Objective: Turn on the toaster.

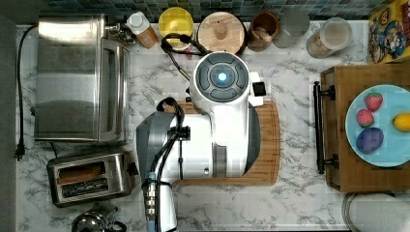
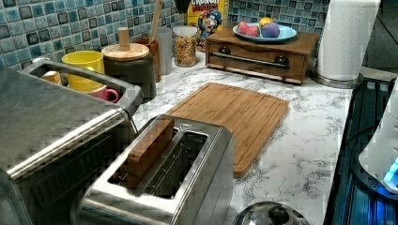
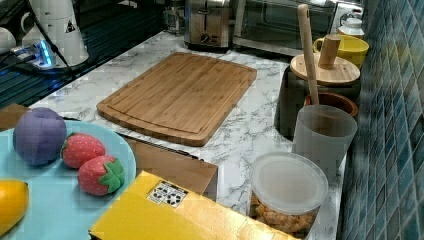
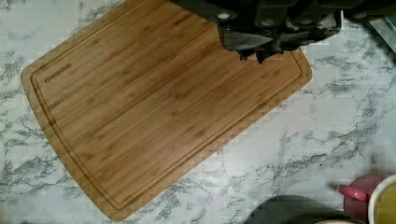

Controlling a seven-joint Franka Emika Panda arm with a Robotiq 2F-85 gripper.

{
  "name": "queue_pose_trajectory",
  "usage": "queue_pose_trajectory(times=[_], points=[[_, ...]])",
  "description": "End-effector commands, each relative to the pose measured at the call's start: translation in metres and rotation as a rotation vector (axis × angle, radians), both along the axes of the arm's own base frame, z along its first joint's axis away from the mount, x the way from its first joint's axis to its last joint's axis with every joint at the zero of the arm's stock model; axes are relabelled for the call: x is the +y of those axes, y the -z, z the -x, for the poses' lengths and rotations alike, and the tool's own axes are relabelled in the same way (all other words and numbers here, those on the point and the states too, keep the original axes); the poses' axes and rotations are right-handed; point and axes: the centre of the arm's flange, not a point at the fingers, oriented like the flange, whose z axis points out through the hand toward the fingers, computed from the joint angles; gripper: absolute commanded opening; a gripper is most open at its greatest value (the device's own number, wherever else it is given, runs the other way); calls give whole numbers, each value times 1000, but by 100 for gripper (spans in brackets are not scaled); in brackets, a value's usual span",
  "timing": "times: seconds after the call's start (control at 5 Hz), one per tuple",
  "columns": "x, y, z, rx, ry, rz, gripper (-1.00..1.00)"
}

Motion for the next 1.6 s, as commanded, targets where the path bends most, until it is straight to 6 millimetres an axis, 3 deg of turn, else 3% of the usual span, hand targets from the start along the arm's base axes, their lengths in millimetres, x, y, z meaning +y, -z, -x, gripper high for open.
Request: queue_pose_trajectory(times=[0.2, 0.6, 0.8, 1.0, 1.2, 1.6], points=[[4, -1, 0, -6, -9, 0, -100], [58, 13, 28, -51, -222, -46, -100], [84, 15, 52, -131, -351, -82, -100], [97, 34, 56, -111, -415, -114, -100], [109, 61, 69, -82, -496, -131, -100], [124, 95, 100, -101, -686, -204, -100]])
